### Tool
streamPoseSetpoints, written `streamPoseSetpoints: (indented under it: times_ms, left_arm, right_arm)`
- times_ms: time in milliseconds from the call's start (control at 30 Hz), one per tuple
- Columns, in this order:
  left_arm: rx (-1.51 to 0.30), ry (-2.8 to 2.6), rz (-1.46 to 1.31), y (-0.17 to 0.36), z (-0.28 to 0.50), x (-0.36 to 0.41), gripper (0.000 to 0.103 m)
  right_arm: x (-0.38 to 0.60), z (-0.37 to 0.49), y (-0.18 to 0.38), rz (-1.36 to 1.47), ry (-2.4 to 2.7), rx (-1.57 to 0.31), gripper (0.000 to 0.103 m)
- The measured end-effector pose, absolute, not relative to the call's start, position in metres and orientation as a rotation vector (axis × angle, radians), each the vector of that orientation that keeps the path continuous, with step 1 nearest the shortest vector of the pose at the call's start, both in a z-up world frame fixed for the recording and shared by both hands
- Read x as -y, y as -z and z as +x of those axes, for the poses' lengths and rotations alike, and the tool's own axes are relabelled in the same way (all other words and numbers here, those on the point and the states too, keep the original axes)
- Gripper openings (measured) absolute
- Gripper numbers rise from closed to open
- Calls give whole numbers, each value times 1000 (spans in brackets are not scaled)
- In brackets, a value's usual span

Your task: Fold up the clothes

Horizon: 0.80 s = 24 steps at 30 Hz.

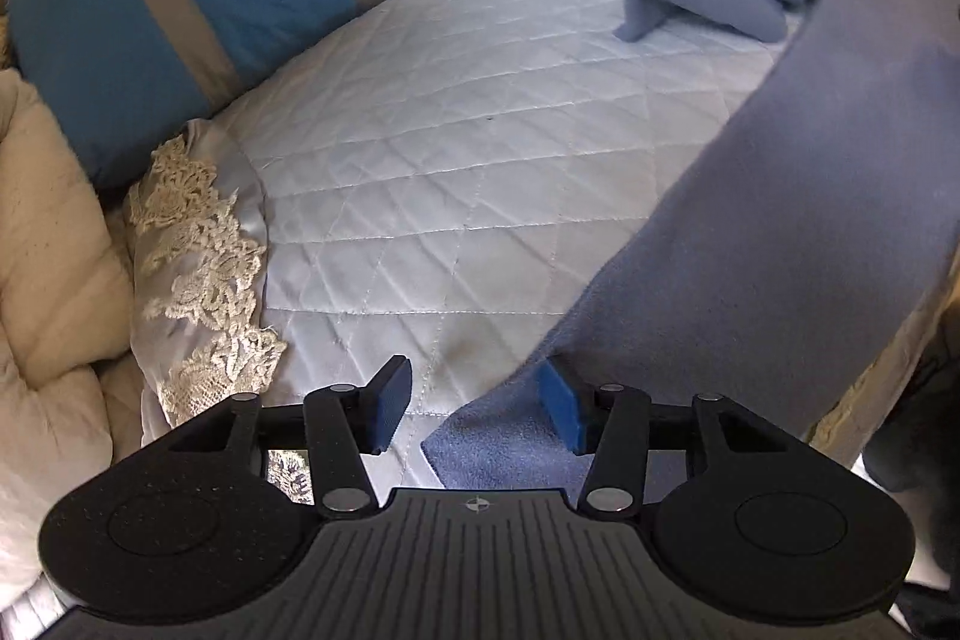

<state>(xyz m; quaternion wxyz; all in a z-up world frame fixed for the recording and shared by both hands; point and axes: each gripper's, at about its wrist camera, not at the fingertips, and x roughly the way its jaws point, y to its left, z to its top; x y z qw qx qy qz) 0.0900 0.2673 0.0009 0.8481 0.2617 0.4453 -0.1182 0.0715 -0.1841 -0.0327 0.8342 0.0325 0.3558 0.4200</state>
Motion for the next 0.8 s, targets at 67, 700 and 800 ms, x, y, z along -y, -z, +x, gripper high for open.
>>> streamPoseSetpoints:
  times_ms: [67, 700, 800]
  left_arm:
    - [-967, 271, 525, -2, 92, -268, 31]
    - [-1017, 269, 327, -23, 105, -289, 4]
    - [-1024, 255, 344, -23, 109, -287, 5]
  right_arm:
    - [184, 72, 33, 72, -887, -755, 101]
    - [201, 69, 26, 84, -859, -731, 101]
    - [205, 70, 25, 87, -845, -726, 101]
